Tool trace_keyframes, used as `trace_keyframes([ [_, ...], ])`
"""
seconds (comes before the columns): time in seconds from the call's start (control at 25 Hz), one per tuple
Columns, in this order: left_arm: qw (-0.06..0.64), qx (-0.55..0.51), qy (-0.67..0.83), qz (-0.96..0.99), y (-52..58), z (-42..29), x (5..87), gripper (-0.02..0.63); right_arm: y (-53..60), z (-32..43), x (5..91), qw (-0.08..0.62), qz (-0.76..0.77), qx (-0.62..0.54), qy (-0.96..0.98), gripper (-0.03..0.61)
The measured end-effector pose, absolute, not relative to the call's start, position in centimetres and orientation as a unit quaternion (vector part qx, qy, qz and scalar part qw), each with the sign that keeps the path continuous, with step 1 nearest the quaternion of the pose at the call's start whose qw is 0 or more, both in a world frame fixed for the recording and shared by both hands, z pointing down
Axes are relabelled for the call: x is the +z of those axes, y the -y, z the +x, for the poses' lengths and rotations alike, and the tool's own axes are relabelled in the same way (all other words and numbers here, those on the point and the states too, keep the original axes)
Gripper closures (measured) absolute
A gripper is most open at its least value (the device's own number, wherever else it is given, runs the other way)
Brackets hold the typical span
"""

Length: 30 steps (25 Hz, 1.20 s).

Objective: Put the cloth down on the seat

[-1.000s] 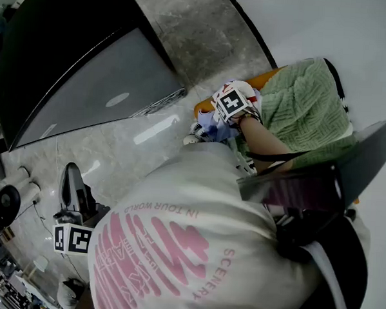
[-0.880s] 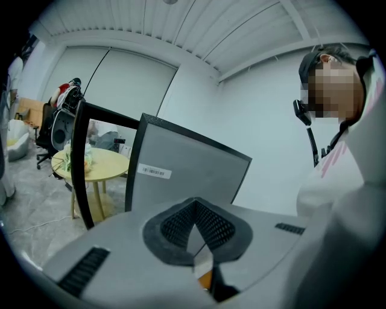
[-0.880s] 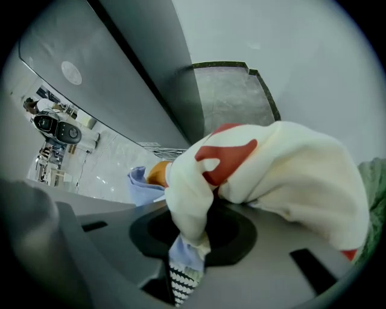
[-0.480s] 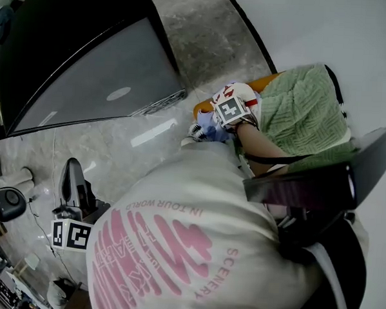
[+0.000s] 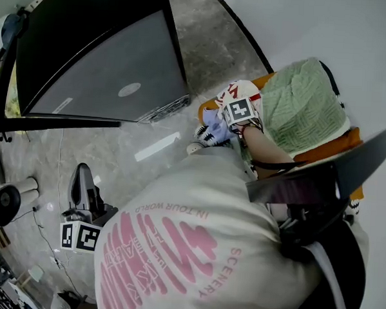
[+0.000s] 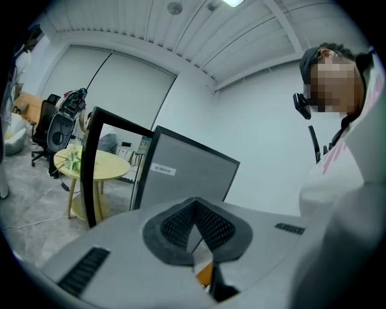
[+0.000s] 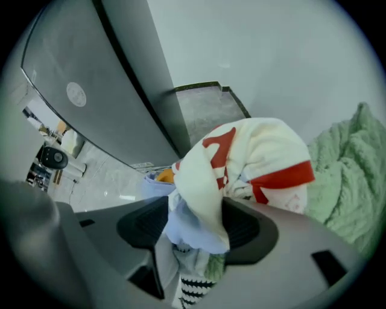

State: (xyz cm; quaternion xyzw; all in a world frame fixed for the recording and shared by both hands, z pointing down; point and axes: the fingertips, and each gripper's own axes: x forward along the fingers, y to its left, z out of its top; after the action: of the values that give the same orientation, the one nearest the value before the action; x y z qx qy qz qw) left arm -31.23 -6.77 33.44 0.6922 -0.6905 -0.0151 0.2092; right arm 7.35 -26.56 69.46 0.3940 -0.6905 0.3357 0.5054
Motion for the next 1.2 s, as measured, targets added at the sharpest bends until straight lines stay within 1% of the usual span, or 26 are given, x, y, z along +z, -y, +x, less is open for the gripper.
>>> trace_keyframes([
  [0.12,0.206,-0.027,0.693,0.69,7.7,-31.4,33.4,0.604,28.0,7.3,68.5,0.447,0.423,0.376,0.693,0.302],
  [0.28,0.201,-0.035,0.697,0.687,7.7,-31.8,33.6,0.604,31.0,7.9,66.5,0.389,0.469,0.397,0.686,0.303],
  [0.4,0.193,-0.05,0.709,0.676,6.7,-32.1,33.6,0.604,33.7,6.3,63.6,0.328,0.465,0.413,0.711,0.306],
  [0.44,0.188,-0.057,0.713,0.673,6.6,-32.2,33.6,0.604,35.0,5.4,62.0,0.303,0.46,0.413,0.725,0.317],
  [0.48,0.181,-0.066,0.718,0.668,6.4,-32.3,33.6,0.604,36.5,4.3,60.2,0.278,0.455,0.406,0.742,0.338],
  [0.52,0.174,-0.075,0.724,0.663,6.3,-32.4,33.5,0.604,38.2,3.1,58.2,0.254,0.449,0.393,0.761,0.389],
  [0.56,0.169,-0.083,0.73,0.657,6.2,-32.5,33.6,0.604,39.7,1.8,56.2,0.229,0.442,0.379,0.78,0.465],
  [0.6,0.165,-0.089,0.734,0.653,6.1,-32.5,33.6,0.604,40.7,0.7,54.3,0.205,0.433,0.367,0.797,0.513],
  [0.72,0.171,-0.089,0.734,0.651,5.8,-32.5,34.1,0.604,41.1,-2.0,49.7,0.128,0.395,0.357,0.837,0.562],
  [0.96,0.187,-0.084,0.726,0.656,6.0,-32.5,35.7,0.604,38.9,-5.6,42.0,-0.016,0.298,0.325,0.897,0.565],
  [1.12,0.198,-0.083,0.719,0.661,5.4,-31.9,36.4,0.604,37.2,-5.2,38.5,-0.077,0.269,0.323,0.904,0.566],
  [1.2,0.199,-0.082,0.715,0.665,4.6,-31.6,36.4,0.604,36.1,-4.8,37.1,-0.097,0.266,0.318,0.905,0.566],
])
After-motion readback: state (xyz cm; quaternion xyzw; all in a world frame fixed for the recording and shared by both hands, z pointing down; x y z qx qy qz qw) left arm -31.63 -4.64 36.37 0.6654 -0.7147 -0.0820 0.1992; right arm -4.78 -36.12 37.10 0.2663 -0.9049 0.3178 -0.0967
